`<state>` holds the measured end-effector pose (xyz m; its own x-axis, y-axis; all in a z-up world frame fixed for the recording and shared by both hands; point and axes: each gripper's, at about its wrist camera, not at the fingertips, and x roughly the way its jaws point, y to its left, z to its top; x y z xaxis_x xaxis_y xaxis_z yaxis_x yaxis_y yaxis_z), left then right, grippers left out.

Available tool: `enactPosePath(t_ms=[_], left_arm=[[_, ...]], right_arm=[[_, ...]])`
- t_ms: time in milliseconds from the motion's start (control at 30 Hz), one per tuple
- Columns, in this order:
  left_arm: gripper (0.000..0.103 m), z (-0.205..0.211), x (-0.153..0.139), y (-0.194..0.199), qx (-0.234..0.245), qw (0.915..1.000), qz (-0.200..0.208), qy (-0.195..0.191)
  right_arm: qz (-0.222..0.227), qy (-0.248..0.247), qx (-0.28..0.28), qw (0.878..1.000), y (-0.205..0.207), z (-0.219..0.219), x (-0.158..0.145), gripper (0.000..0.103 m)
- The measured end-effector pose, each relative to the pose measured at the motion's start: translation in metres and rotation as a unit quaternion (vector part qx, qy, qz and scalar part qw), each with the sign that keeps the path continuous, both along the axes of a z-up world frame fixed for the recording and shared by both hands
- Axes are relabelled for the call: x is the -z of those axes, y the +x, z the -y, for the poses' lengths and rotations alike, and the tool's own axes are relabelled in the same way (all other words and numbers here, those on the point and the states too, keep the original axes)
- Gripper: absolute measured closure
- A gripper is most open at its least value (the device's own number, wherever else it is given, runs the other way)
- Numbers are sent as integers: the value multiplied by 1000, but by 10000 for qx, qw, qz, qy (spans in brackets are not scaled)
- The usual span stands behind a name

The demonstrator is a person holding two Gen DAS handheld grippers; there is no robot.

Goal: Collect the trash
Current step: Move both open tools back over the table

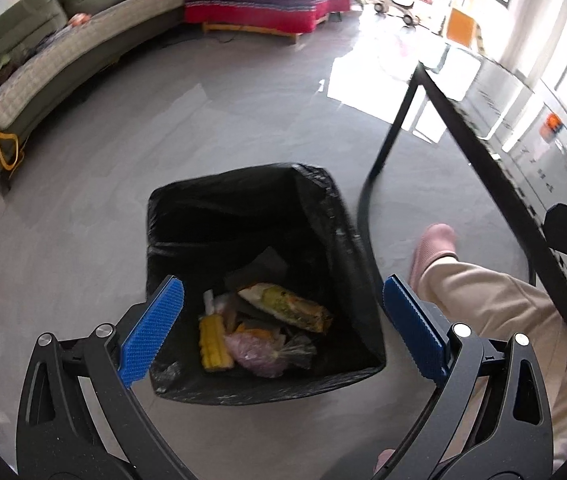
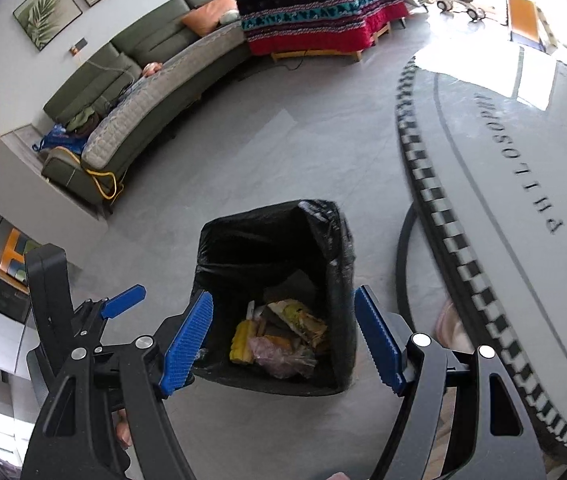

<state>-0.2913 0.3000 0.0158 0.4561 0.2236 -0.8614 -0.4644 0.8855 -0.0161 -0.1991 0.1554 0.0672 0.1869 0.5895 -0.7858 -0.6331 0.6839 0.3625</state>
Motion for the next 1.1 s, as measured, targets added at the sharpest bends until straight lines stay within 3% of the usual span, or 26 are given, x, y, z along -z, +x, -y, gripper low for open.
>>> enactPosePath(t_ms=[533,800,1100], left_arm=[[6,107,-36,95,1239,9921,189,99],[6,186,-48,158,2136,9766,212,144],[6,264,-54,223,2844,9583,261,-85]], right_arm=[[144,375,886,9953,55,101,-21,29],[97,454,1620,9857,95,170,-22,29],[150,297,2698,9623,146,274,-17,29]])
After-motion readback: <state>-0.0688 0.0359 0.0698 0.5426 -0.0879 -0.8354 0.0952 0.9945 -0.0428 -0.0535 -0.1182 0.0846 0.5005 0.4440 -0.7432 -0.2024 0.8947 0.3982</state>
